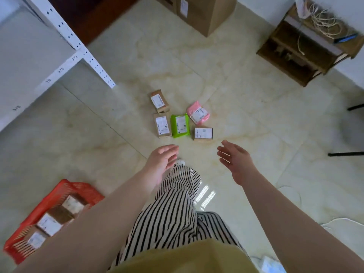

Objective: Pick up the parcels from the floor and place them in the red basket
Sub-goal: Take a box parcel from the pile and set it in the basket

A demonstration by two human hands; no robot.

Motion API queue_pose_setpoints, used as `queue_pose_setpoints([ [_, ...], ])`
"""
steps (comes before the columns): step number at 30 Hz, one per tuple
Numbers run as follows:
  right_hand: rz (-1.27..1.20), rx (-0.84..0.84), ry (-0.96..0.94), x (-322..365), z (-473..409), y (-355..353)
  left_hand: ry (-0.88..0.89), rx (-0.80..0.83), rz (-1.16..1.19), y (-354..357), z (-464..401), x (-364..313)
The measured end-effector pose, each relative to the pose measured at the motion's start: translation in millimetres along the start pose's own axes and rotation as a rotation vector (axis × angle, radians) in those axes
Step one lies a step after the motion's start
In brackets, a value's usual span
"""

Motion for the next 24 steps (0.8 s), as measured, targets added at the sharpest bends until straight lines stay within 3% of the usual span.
queue_pose_setpoints([
  [5, 0.045, 0.008, 0.027, 50, -57, -13, 0.016, -0.016, -0.179, 65, -41, -31],
  [11, 0.19, 0.102, 0.066, 82, -121, -26, 0.035, -0.037, -0.233, 129, -73, -41],
  [16, 0.386, 0.141, 0.05, 88, -219, -34, -0.059, -0.253, 0.016, 149, -143, 1],
  [24, 0.627, 0.194, 0.09, 33, -379, -33, -0.177, -0.44, 0.15, 174, -295, 98],
])
Point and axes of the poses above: each hand's wrist, its own z-axis away from the middle knuckle, its own y-axis out of the palm, x = y × z, the point moved 5 cm from there along -z, towards the middle knuckle, and after that the axes turned 2 degrees about -x, right-handed, at the moved point
